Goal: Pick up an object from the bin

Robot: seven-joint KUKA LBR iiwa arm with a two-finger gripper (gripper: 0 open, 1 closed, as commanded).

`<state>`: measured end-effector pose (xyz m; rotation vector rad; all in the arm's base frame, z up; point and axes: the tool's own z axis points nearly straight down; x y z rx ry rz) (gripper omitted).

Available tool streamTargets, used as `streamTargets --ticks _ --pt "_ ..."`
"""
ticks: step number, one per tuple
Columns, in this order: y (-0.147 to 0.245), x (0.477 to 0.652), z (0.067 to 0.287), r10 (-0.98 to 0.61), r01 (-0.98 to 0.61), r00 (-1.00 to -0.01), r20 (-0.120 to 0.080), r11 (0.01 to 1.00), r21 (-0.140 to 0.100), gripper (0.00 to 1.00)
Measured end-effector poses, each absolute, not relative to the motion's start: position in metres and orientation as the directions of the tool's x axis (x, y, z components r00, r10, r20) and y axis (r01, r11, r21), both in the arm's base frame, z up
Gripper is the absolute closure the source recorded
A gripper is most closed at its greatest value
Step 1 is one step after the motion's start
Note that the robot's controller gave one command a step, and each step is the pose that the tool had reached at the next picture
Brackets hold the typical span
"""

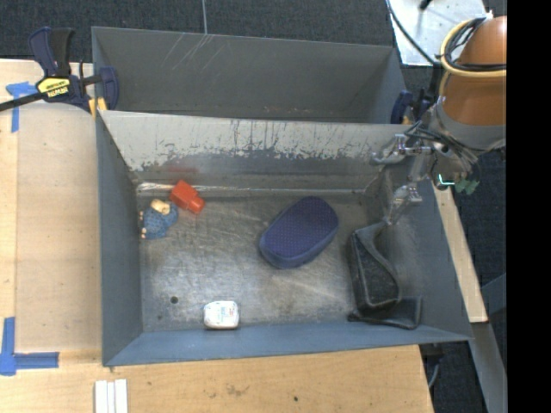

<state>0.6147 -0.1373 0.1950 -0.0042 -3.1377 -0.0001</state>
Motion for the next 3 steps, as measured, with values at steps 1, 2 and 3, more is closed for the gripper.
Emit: streamTargets --ticks 1,2,3 --pt "-0.059 0.623 0.073 -0.348 -0.348 -0.938 -0.006 0.938 -0.003 0.00" --pt "-0.059 0.625 0.075 -0.348 -0.347 -0.938 -0.013 0.938 -0.005 1.00" --pt "-0.053 0.598 0.238 -0.586 -0.586 -0.810 -0.009 0.810 -0.007 1.00"
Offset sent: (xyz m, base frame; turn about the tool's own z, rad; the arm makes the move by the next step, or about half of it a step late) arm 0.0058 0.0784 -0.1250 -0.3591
